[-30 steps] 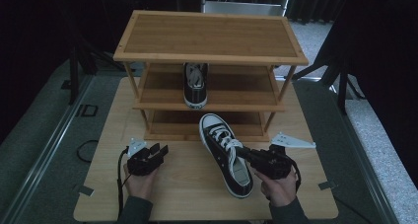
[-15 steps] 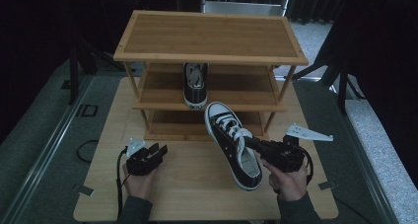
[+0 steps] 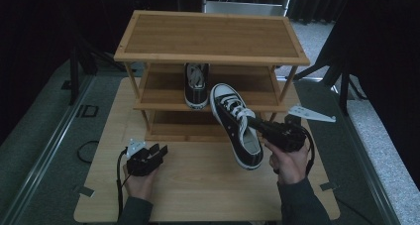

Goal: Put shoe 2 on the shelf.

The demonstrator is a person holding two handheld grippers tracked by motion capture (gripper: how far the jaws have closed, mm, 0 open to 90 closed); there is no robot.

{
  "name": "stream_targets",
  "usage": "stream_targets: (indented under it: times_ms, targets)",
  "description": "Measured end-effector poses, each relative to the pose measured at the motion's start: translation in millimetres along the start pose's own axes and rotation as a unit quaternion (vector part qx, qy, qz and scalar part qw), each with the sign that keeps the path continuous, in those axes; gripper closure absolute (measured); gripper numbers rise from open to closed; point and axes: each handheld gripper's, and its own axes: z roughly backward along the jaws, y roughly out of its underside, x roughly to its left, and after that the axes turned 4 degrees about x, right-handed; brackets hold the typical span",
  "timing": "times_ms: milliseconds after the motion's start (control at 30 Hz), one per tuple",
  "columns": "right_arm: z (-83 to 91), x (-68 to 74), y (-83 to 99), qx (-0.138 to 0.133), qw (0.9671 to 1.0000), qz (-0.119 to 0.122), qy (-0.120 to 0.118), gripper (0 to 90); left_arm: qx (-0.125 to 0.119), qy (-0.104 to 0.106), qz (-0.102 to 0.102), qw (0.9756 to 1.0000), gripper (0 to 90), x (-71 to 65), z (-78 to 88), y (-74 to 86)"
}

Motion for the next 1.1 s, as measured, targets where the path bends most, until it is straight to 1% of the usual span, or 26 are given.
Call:
stream_targets:
  times_ms: [133, 433, 667, 767, 933, 1100]
  targets:
    - [-10.0, -3.1, -8.2, 0.002, 0.9999, 0.002, 0.010, 88.1, -0.001, 0.001, 0.001, 1.0000, 60.2, 0.6, 0.2, -0.2]
    - [-29.6, -11.8, -19.6, 0.001, 0.9996, -0.004, 0.028, 88.1, 0.001, 0.001, 0.002, 1.0000, 60.2, 0.6, -0.4, 0.0]
    - [-39.2, -16.4, -24.6, -0.001, 0.9991, -0.014, 0.040, 88.1, 0.003, 0.001, 0.001, 1.0000, 60.1, 0.5, -0.9, 0.2]
    - [-45.1, -20.5, -29.8, -0.008, 0.9987, -0.023, 0.044, 88.0, 0.002, 0.000, 0.003, 1.0000, 60.1, 1.2, -1.4, 0.0]
    - [-53.2, -23.7, -37.4, -0.009, 0.9985, -0.021, 0.050, 88.0, 0.004, 0.000, 0.006, 1.0000, 60.1, 1.9, -1.9, 0.1]
    - [-58.1, -27.6, -40.9, -0.018, 0.9979, -0.029, 0.054, 88.0, 0.004, 0.000, 0.007, 1.0000, 60.2, 2.4, -1.6, -0.1]
